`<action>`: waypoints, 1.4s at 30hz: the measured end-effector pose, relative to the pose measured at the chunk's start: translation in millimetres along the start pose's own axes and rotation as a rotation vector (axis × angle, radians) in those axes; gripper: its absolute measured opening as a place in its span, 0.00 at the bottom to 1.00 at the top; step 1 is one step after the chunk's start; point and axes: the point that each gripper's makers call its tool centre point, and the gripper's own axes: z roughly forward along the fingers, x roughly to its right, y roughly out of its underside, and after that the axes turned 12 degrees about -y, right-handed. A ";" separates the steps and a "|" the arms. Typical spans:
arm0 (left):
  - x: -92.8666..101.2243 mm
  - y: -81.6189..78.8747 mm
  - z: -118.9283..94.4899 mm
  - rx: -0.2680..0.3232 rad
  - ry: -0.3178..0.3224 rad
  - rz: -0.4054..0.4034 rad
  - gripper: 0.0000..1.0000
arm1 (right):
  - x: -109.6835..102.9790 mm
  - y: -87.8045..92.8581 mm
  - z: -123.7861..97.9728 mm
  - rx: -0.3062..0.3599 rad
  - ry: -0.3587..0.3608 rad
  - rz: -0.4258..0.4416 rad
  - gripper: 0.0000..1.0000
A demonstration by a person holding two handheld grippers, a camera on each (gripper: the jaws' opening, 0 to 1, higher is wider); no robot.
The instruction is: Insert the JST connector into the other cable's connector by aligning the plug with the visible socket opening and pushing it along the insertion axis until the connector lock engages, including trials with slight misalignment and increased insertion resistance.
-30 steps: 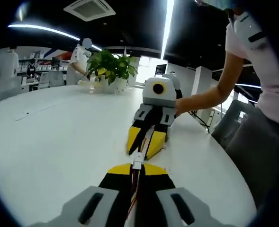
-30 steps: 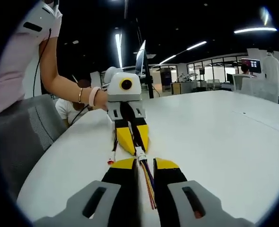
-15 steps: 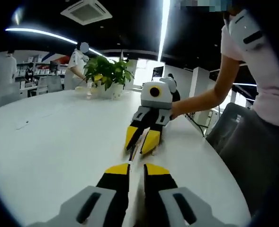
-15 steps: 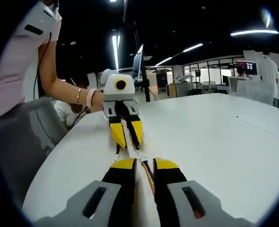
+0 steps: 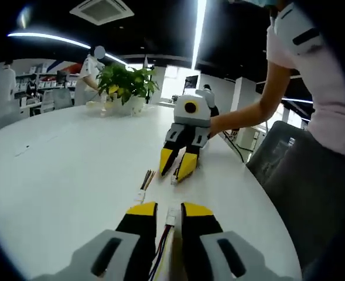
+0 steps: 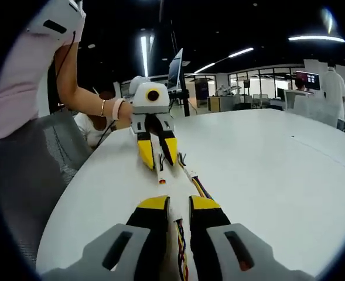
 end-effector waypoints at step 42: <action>-0.9 11.0 15.5 -0.013 -0.014 0.082 0.00 | -1.5 11.7 -9.2 0.006 0.033 0.008 0.05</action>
